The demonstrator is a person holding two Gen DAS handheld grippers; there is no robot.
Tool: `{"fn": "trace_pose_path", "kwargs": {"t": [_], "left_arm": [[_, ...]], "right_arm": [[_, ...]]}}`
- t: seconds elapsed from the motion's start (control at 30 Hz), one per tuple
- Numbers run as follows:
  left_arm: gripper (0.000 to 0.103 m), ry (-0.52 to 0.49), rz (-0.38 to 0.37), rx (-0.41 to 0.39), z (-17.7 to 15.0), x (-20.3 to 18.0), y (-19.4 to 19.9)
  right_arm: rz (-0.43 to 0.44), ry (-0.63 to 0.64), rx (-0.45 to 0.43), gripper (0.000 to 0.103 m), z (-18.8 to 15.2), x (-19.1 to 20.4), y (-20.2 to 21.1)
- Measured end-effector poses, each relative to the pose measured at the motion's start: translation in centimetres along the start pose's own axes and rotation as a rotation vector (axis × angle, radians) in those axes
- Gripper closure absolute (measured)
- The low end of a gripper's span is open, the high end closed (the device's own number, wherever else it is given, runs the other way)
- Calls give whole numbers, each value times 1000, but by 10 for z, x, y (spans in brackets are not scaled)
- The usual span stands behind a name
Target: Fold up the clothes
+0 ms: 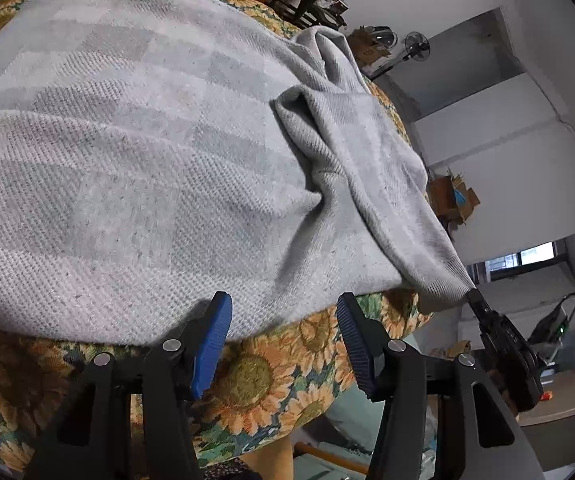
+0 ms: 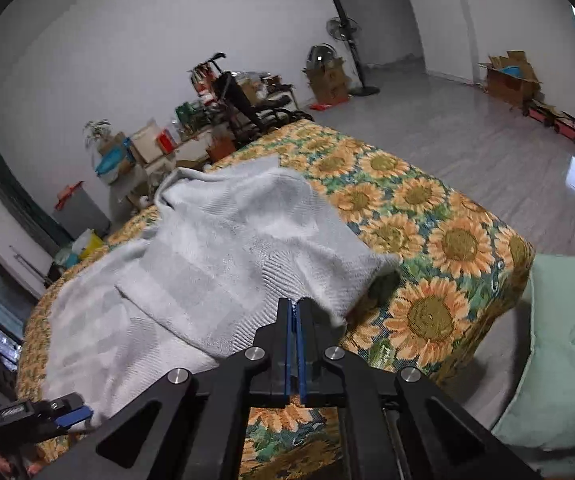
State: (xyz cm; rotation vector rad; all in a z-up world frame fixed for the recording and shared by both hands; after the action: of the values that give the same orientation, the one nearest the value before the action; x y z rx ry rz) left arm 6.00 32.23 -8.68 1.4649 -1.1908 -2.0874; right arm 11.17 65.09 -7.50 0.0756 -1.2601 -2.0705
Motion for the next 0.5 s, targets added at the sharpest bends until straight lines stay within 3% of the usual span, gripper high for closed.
{"fn": "trace_pose_path", "kwargs": {"t": [0.13,0.23,0.37,0.47,0.5], "left_arm": [[47,30,-4,-19,2,9,7],[47,46,-13,-33,4,10,9],[47,29,-26,-43,4,-4,5],[47,11,-28,-65,3,-15,3],[47,17,-24,-97,5,-15,6]], "right_arm": [[-16,-43,-57,101,12,-17,22],[-112,-76,-150,103,23,-43,59],[-158,-137,-158,103,14,-71,80],[-116,-149,-74,90,-8,-68,60],[-86,-157,-45,76,-14,-63,50]]}}
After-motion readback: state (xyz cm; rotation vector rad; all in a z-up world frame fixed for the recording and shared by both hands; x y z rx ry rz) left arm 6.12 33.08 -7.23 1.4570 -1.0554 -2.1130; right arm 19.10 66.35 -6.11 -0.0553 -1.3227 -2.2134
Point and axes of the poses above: each gripper's, at about its wrist camera, not at the fingertips, and y roughly against the way its jaws point, x to its left, z to its top, the point moved 10 cm from there along -y, roughly the way its jaws point, and after that the axes turned 9 degrees about x, right-handed, at the moved point
